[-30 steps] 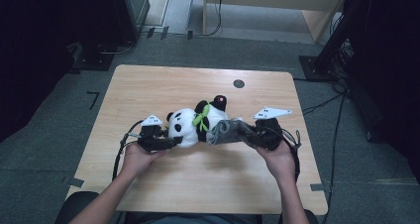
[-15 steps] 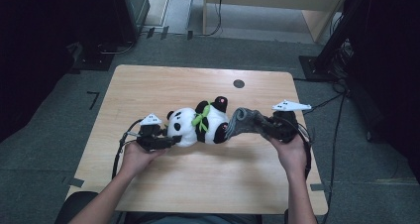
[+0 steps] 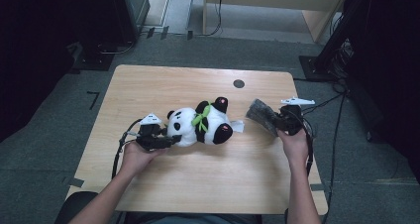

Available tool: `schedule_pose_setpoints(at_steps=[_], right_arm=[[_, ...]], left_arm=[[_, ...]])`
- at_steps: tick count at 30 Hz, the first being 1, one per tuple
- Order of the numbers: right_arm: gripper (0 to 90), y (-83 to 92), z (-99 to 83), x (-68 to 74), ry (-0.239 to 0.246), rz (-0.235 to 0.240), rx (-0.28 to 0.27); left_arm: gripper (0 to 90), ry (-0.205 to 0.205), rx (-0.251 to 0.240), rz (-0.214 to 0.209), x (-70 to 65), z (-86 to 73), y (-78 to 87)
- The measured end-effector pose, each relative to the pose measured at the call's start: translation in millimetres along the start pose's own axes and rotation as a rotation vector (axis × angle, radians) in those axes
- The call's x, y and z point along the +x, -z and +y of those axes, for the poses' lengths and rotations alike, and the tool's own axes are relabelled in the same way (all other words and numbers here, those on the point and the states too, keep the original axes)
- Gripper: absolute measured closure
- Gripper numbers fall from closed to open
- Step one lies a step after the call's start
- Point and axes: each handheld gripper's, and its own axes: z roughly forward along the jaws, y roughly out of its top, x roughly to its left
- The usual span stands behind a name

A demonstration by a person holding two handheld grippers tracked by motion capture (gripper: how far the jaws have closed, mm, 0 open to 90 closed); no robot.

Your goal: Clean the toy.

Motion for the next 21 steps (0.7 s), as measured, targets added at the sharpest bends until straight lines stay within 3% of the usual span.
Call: schedule_pose_setpoints(at_steps=[6,12,19,21], right_arm=[[80.0,-24.2,-5.4,-12.3,-0.042,-0.010,0.028],[79.6,-50.4,-14.9,-15.1,-0.013,-0.044,0.100],[76.0,-57.3,-22.5,-17.9,-0.017,-0.024,0.094],[73.5,-56.6,-24.1,-19.2,-0.040,-0.009,0.086]], left_arm=[[45.8,-0.004,-0.004,0.001,-0.2,-0.8,-0.2],[45.8,-0.004,-0.006,0.002,-0.4,-1.4,-0.2],[45.5,-0.002,-0.009,0.001,-0.1,-1.7,-0.5],[45.3,-0.002,-0.009,0.001,0.0,-1.7,-0.5]])
